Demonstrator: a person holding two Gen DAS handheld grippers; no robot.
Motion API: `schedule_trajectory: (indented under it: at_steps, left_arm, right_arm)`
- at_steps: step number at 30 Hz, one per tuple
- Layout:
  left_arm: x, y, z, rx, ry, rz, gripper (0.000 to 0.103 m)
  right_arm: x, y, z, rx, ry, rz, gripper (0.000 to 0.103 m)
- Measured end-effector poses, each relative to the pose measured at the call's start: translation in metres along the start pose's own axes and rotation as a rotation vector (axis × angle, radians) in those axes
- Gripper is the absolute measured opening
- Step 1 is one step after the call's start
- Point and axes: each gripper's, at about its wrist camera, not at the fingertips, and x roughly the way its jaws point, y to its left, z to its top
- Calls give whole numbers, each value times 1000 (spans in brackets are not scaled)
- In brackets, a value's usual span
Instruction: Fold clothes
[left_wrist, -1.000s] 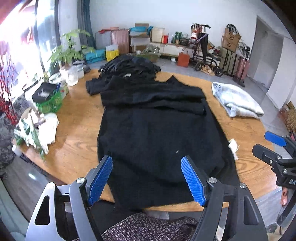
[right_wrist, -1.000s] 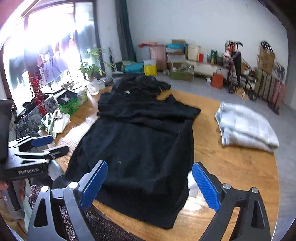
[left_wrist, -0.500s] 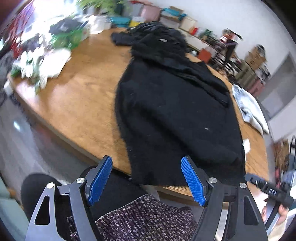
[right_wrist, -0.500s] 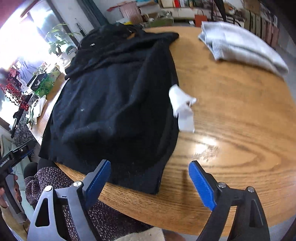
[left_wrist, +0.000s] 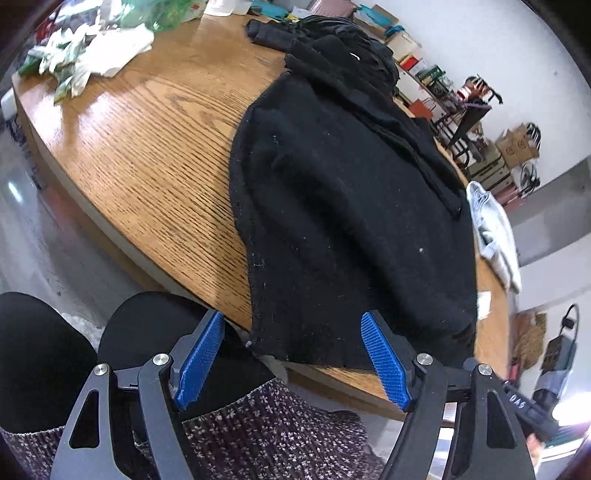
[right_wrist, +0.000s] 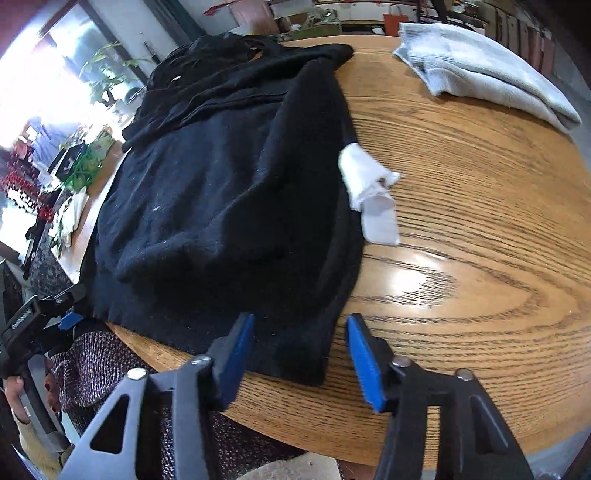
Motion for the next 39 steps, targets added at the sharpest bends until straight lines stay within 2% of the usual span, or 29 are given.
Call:
schedule_trajectory:
  at_steps: [1,3,4,5,7,9,14,18,23,26,29,32,34,35,38,39]
  left_arm:
    - [-1,1,-1,6,3,28,68]
    - [-2,3,-2,18,11,91,40]
    - [-3,6,-2,20,12,104,29]
    - [-6,12,-2,10,15,83,25]
    - [-10,21,-1,-18,24,23,5]
    - [-19,22,-3,-16,13,-8,5]
    - [-36,11,-6,50,-14,-15,5]
    - [-46,14,-7,80,3,-42,4]
    - [-61,39,-9,45,27,-68,4]
    - [-73,47,-6,24,31,-111,4]
    - [-87,41,16,19,-26,-156,3]
    - [-85,31,32,49,-46,-105,3]
    - [-78,25,34,74,-28,-56,3]
    - [-69,26,35,71,18,-48,4]
    - [-58,32,28,37,80,-66,12]
    - [-58,32,28,28,83,-81,26]
  right_arm:
    - [0,0,1,2,-4,-7,47]
    - [0,1,2,5,-11,-20,36]
    - [0,2,2,7,-14,-27,27]
    - [1,2,2,7,-17,-30,17]
    - [1,1,1,7,-21,-24,8]
    - [-2,1,-1,8,-26,-13,7]
    - [-16,-4,-7,17,-51,7,6]
    - [-29,-7,-15,12,-69,8,5]
    - [-39,-17,-27,11,-49,39,5]
    - [-47,-17,-32,22,-45,52,5]
    - [-56,-15,-23,38,-78,68,5]
    - [-67,-2,6,-5,-146,71,4]
    - [-68,4,16,-36,-156,49,1]
    - [-69,7,20,-52,-160,37,1]
    - [-58,5,23,-60,-117,34,3]
    - [-52,0,21,-50,-93,32,5]
